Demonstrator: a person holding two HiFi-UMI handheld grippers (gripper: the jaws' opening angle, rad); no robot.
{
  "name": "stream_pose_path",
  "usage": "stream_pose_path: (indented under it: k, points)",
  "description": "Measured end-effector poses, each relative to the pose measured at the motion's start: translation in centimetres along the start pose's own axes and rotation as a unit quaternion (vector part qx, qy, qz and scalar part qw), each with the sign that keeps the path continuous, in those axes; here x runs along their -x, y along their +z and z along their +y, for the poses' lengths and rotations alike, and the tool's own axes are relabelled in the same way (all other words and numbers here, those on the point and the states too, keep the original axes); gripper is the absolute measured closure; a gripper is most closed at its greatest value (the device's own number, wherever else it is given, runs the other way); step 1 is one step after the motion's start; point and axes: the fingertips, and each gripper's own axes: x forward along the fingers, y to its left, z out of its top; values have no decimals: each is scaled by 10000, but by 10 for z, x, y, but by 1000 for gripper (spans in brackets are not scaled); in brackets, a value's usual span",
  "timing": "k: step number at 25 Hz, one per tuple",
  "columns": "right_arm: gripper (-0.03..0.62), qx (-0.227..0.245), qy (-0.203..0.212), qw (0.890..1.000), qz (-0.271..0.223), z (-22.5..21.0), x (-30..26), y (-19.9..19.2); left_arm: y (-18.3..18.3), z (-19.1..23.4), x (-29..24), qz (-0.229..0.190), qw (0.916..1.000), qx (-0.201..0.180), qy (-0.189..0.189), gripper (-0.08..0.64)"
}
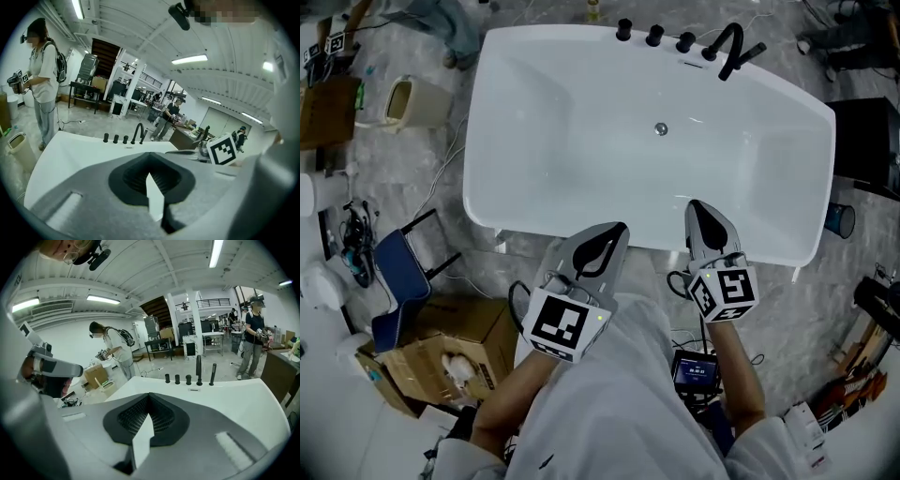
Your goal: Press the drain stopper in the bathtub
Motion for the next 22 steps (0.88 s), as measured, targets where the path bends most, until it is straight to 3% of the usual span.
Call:
stream_pose_path:
  k: [9,17,22]
  points:
    - [589,74,313,9989,329,-51,-67,-32,-25,36,-55,44,9976,427,535,560]
    - [590,45,354,9974,623,-84,-128,-80,-69,69,-113,231,9961,637,572,560]
    - [589,55,279,9969,728,-106,-169,-119,-115,100,-154,480,9945,737,565,561]
